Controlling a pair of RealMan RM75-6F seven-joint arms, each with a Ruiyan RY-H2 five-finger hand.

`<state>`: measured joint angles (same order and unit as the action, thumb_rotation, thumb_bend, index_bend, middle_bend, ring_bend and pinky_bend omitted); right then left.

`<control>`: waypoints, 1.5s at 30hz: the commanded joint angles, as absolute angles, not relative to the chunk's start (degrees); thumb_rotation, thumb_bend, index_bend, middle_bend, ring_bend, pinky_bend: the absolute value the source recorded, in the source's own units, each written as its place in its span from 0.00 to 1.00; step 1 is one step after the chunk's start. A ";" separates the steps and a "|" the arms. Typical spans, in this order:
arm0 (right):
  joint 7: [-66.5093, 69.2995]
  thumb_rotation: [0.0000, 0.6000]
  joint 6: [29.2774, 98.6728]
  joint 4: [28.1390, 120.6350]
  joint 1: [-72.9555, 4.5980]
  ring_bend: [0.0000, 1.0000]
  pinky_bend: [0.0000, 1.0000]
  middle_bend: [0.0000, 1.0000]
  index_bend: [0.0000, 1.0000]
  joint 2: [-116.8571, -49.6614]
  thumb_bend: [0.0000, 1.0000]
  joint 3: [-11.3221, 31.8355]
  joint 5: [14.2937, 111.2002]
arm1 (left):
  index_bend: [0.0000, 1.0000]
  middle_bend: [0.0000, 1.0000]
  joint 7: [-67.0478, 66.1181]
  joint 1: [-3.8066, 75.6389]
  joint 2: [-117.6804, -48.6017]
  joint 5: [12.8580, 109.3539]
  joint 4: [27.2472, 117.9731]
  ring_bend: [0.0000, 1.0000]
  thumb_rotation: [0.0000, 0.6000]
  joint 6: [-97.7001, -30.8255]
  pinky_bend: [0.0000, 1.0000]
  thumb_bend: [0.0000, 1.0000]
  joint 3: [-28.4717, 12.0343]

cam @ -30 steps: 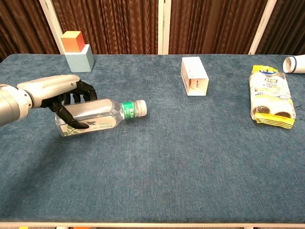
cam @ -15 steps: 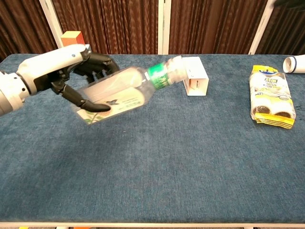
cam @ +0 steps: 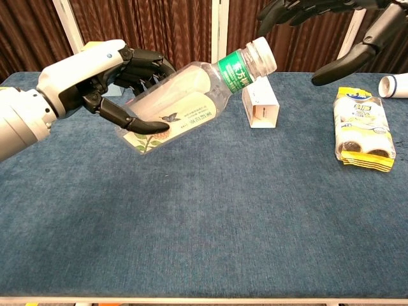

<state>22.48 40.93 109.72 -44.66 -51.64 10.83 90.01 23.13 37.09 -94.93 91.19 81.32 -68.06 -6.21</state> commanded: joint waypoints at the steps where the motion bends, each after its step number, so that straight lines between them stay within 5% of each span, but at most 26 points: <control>1: 21.83 0.73 40.75 109.72 -45.10 0.00 0.00 0.02 0.20 -52.07 0.00 10.52 89.58 | 0.56 0.55 22.97 37.19 -94.89 91.27 81.54 0.48 1.00 -68.14 0.60 0.44 -6.05; 45: 18.69 0.73 43.36 111.61 -46.44 0.00 0.00 0.02 0.20 -51.67 0.00 7.67 88.57 | 0.56 0.55 22.52 37.82 -93.91 90.79 82.20 0.48 1.00 -69.01 0.60 0.44 -5.40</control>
<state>18.74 43.42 111.55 -46.46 -51.73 7.74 88.58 22.52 37.83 -93.91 90.81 82.22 -69.01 -5.39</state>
